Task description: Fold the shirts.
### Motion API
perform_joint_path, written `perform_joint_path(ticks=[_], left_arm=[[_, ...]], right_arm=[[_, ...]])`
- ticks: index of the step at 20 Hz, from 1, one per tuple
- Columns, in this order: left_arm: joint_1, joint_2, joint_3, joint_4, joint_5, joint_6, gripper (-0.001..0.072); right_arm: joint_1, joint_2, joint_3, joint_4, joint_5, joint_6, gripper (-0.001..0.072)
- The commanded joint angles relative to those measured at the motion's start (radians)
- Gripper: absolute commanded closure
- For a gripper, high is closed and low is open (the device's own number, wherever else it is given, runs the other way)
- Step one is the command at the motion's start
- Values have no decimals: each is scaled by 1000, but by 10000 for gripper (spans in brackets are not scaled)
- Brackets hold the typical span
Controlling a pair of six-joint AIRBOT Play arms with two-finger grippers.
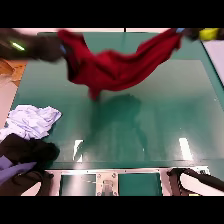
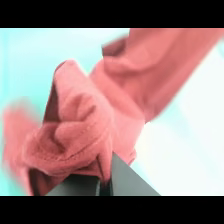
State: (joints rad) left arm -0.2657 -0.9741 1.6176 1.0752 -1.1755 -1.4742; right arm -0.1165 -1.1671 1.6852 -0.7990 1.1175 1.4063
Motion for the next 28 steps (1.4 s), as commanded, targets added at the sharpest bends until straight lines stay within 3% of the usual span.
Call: perform_joint_path(ticks=[1,5,8,11,14,17,20,23,24,25,26,28], left_arm=[[5,59,311,62,-85,-19,685],[5,69,478,233,-153,-19,685],[5,72,398,306,-143,-30,685],[5,14,231,299,-111,-36,685],[5,-109,25,206,-36,-6,684],[5,-333,-152,80,154,87,684],[5,-635,-164,-28,327,151,684],[5,-821,-101,-136,419,193,682],[6,-846,-74,-136,434,193,630],[14,-850,-54,-136,433,192,258],[29,-846,-26,-134,411,169,10],[96,-832,72,-132,231,144,8]], right_arm=[[-53,311,5,-5,-36,8,703],[-92,511,4,-141,5,101,702],[-92,530,-24,-218,91,112,702],[-92,482,-191,-235,60,105,702],[-90,376,-462,-230,-89,71,701],[-90,204,-687,-230,-328,64,701],[-90,-41,-724,-174,-441,43,701],[-90,-241,-656,-94,-478,-22,695],[-91,-289,-620,-95,-478,-31,582],[-96,-315,-588,-98,-471,-31,391],[-111,-322,-558,-107,-451,-31,253],[-169,-302,-488,-124,-327,-31,240]])
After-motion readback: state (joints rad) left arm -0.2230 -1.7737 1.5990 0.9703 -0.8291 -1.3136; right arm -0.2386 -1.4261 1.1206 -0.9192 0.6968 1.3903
